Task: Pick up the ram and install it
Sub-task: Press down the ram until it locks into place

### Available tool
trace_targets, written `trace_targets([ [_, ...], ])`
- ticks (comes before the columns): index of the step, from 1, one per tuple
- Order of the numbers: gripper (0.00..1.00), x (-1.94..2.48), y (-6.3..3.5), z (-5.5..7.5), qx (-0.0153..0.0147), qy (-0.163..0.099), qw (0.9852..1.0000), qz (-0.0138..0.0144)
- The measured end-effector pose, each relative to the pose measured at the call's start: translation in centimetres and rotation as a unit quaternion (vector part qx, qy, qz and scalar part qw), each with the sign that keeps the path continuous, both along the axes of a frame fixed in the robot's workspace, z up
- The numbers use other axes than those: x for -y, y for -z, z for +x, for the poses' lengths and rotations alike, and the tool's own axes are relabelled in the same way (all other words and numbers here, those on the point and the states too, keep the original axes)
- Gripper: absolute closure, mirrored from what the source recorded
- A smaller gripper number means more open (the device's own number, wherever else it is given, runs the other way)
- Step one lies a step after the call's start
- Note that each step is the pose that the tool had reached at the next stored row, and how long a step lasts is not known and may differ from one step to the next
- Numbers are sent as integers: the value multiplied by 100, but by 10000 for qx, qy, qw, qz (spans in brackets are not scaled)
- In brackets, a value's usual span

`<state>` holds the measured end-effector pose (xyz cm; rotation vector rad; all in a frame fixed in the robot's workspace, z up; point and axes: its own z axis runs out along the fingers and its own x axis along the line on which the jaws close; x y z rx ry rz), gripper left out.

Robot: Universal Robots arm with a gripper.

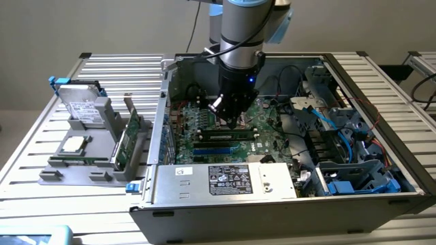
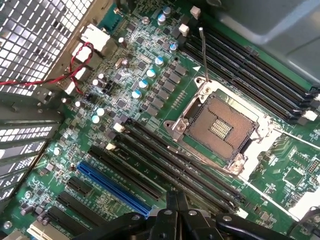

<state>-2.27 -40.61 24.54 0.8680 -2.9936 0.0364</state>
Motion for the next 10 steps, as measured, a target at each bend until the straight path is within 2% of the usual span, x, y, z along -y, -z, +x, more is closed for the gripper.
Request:
trace_targets([
  [5,89,0,0,0,17,280,9996,-4],
  [10,89,0,0,0,35,534,9986,-40],
])
